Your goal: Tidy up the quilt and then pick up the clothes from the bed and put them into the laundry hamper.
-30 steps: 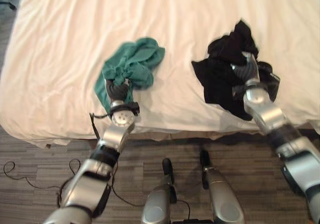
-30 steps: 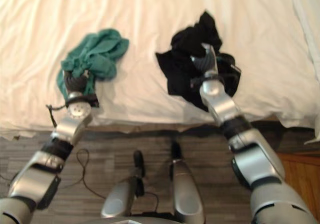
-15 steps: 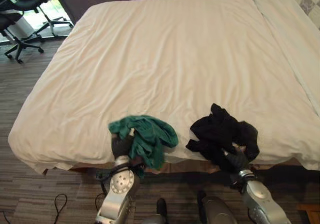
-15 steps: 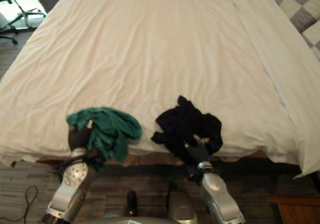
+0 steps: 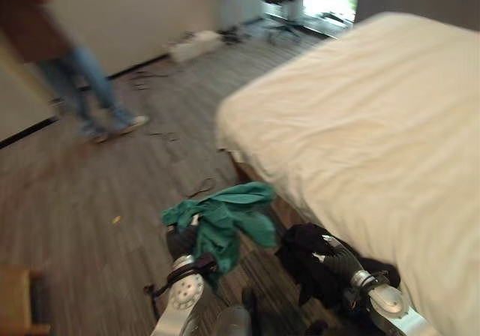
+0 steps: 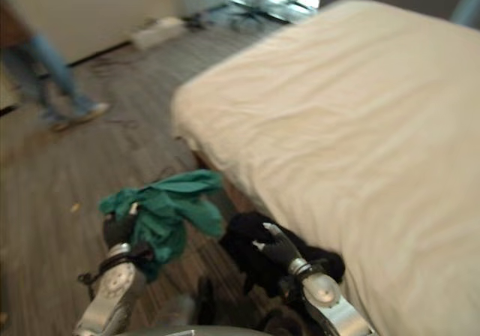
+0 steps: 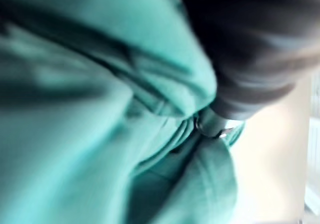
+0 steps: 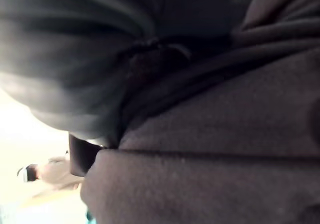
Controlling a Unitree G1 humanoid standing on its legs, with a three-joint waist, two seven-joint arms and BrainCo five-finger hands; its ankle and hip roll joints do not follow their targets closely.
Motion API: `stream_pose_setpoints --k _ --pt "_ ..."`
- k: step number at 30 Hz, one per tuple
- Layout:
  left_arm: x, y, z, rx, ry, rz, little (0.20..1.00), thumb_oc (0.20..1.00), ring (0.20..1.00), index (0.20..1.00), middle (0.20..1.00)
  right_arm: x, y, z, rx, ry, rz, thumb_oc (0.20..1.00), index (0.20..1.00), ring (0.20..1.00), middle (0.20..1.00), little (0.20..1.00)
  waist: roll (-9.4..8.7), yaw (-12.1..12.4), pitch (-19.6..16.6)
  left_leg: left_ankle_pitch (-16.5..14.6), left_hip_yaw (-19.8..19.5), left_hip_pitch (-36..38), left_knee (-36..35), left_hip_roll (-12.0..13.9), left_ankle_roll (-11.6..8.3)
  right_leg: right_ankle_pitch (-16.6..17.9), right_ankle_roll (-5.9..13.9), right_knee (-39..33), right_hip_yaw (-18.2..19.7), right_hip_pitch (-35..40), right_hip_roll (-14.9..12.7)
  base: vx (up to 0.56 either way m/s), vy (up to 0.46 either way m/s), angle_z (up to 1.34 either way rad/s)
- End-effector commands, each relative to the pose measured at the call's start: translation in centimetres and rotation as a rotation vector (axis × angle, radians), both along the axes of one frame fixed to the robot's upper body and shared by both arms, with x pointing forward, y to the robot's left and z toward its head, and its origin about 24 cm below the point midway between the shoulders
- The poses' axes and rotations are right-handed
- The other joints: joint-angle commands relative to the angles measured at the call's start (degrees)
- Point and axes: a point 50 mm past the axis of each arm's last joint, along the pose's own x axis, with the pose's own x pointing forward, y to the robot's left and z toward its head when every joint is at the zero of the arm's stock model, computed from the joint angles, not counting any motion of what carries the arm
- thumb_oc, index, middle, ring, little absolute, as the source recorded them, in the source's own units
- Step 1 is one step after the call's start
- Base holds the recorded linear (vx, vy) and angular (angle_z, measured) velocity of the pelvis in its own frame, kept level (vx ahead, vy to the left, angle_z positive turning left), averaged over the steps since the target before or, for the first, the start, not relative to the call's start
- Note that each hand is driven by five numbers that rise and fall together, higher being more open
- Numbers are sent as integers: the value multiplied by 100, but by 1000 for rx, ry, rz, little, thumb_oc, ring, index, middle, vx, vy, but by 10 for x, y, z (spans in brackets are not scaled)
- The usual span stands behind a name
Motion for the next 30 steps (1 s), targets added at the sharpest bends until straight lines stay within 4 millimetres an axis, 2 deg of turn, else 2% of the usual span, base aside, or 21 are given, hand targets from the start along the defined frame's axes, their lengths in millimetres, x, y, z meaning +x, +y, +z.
stream_pose_setpoints --k 1,3,5,6,7,9,10,13,14,18,22,23,30 --pt "26 10 42 59 -225 -62 200 200 200 200 200 28 17 34 110 -175 -19 200 200 200 200 200 54 77 104 -324 -309 688 -689 343 -203 705 637 -528 1238 411 245 -130 281 186" --pt "28 7 41 66 -201 -113 200 200 200 200 200 28 17 32 115 -148 -86 200 200 200 200 200 140 132 53 -192 -228 877 -1180 329 -220 763 697 -516 1046 474 119 -69 247 168" --pt "29 5 41 74 -192 -143 200 200 200 200 200 30 21 28 121 -145 -122 200 200 200 200 200 212 241 56 -115 -580 858 -1413 168 -192 806 741 -386 1063 514 34 -12 192 211" --pt "28 5 41 86 -190 -153 200 200 200 200 200 31 24 28 122 -152 -124 200 200 200 200 200 228 288 67 -87 -782 854 -1524 114 -172 825 771 -289 1190 493 26 9 48 142" --pt "29 2 39 89 -185 -218 200 200 200 200 200 30 22 28 123 -177 -183 200 200 200 200 200 200 167 73 -74 -1352 857 -1679 -66 -82 731 794 -346 1886 294 244 16 -37 86" --pt "29 -1 37 82 -183 -259 200 200 200 200 200 26 18 27 116 -188 -213 200 200 200 200 200 168 -19 30 -59 -1808 848 -1804 -201 5 581 771 -425 2507 103 521 2 -64 152" --pt "28 -7 36 86 -197 -296 200 200 200 200 200 22 11 25 118 -193 -236 200 200 200 200 200 136 -210 -19 23 -2118 747 -1841 -346 101 635 728 -543 2982 -150 820 -43 -49 198" --pt "27 -20 39 82 -223 -337 200 200 200 200 200 20 -1 22 122 -209 -263 200 200 200 200 200 43 -466 -69 -31 -2616 712 -1873 -618 193 701 701 -835 3831 -348 1271 3 -93 145" --pt "28 -23 38 66 -223 -331 200 200 200 200 200 21 -3 22 123 -218 -263 200 200 200 200 200 -3 -512 -133 -1 -2681 651 -1873 -687 203 792 683 -1033 3971 -327 1362 8 -97 90" --pt "31 -34 43 80 -244 -343 200 200 200 200 200 30 -5 25 121 -228 -266 200 200 200 200 200 -83 -488 -230 -42 -2569 665 -1873 -691 115 876 661 -1510 4036 -63 1479 31 -63 41" --pt "30 -36 37 67 -197 -318 200 200 200 200 200 31 -6 27 115 -222 -268 200 200 200 200 200 -89 -563 -294 -60 -2372 722 -1873 -630 49 902 603 -1734 4198 25 1580 88 -11 -18" --pt "26 -58 -33 -198 228 -630 200 200 200 200 200 3 -41 -39 199 201 -563 200 200 200 200 200 88 -777 -359 195 -2310 462 -1873 -703 69 894 556 -1742 4129 -17 1555 39 19 -7" --pt "21 -60 -39 -198 245 -614 200 200 200 200 200 1 -45 -39 184 222 -559 200 200 200 200 200 107 -744 -341 175 -2395 579 -1845 -733 118 916 628 -1642 4108 -44 1452 53 64 6"
